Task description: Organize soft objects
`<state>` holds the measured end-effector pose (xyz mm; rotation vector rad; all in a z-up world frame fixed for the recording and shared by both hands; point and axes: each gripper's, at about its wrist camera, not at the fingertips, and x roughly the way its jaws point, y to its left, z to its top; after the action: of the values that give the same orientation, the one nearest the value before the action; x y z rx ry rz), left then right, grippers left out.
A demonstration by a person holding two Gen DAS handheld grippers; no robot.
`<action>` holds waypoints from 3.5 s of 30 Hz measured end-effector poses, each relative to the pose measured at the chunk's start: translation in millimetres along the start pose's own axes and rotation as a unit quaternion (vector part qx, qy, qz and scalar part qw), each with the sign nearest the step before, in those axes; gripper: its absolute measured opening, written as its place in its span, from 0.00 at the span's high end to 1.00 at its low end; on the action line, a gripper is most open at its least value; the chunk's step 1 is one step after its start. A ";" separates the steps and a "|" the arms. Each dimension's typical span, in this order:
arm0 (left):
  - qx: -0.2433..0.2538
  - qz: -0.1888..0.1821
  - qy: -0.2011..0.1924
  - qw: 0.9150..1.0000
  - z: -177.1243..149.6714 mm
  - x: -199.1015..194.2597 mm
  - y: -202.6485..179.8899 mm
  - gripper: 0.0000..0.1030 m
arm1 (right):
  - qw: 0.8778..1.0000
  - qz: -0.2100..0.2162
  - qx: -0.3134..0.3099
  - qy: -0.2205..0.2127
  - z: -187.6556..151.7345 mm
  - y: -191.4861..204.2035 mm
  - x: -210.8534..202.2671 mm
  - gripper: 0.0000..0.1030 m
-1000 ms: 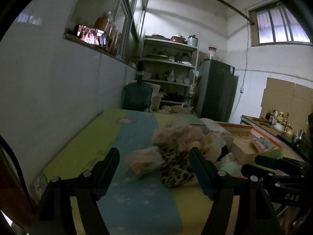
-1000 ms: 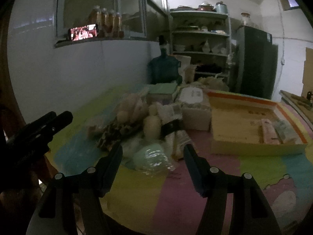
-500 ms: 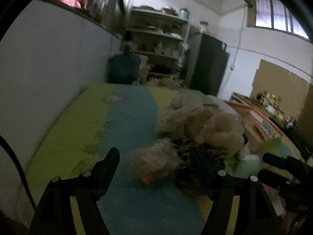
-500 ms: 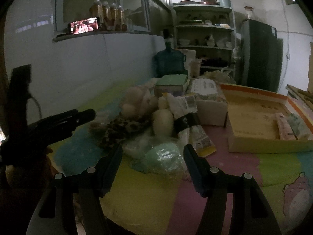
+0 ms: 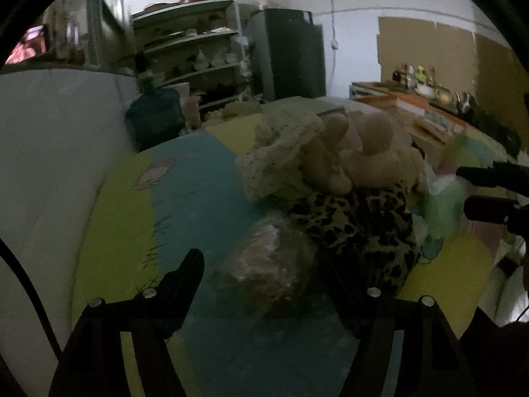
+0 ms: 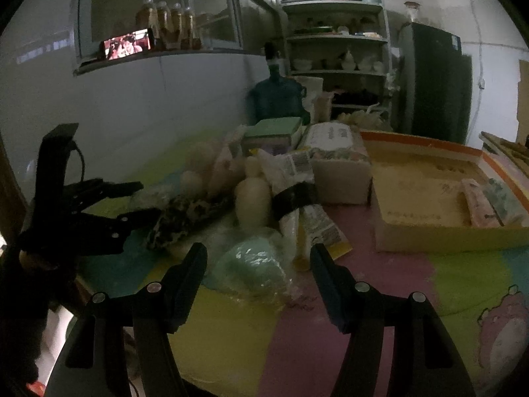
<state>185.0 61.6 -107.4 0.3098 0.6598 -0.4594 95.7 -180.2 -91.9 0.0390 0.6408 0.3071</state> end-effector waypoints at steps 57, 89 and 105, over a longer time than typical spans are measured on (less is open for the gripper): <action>-0.143 -0.001 -0.015 0.990 -27.4 -6.4 2.5 0.49 | 0.999 0.002 -0.002 0.043 -9.6 -1.7 25.1 0.45; -0.171 0.056 -0.067 0.981 4.3 -56.4 -45.4 0.50 | 0.999 -0.010 -0.030 0.009 -4.0 -12.1 -3.2 0.34; -0.174 0.036 -0.060 0.982 -0.1 -53.1 -49.9 0.50 | 0.997 -0.006 -0.053 0.046 -28.1 -22.9 0.4 0.34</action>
<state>123.0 35.3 -79.7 -0.0252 0.5960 -0.2851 85.5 -203.6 -117.7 -0.0819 0.7149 0.3318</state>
